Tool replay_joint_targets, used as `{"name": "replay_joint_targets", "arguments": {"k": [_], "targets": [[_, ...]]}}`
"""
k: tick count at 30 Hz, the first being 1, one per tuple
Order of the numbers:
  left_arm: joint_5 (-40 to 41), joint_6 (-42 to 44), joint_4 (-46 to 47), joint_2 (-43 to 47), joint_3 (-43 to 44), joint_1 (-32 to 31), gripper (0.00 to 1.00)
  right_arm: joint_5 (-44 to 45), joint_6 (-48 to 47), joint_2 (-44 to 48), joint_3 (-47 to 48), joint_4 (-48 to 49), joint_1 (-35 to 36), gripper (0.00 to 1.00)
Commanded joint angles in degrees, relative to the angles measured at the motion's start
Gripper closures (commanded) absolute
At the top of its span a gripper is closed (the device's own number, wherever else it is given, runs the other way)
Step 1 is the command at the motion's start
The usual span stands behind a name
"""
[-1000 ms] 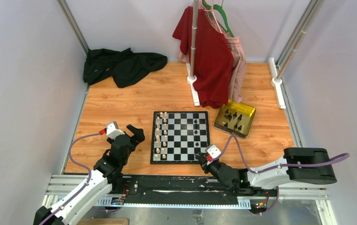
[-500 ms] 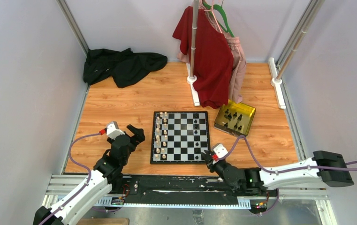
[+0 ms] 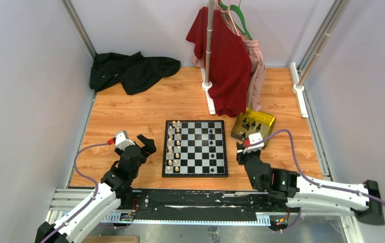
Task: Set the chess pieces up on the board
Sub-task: Pick up the chess piece from the storage box.
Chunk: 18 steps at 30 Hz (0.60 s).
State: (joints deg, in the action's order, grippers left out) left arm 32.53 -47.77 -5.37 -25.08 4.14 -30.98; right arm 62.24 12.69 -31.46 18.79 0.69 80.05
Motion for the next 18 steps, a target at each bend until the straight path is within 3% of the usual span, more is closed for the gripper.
{"name": "replay_joint_targets", "arguments": {"k": [1, 10, 18], "targets": [[2.7, 2.4, 0.7, -1.2, 3.2, -0.6, 0.0, -9.8, 2.7, -2.4, 7.2, -10.9, -14.2, 0.66], [3.7, 5.1, 5.1, -9.4, 7.9, -0.8, 0.0, -31.5, 0.0, -17.6, 18.8, -12.3, -39.3, 0.66], [3.4, 8.5, 10.2, -19.9, 14.2, -1.1, 0.0, -45.4, 0.0, -30.1, 22.3, -9.8, -57.5, 0.64]]}}
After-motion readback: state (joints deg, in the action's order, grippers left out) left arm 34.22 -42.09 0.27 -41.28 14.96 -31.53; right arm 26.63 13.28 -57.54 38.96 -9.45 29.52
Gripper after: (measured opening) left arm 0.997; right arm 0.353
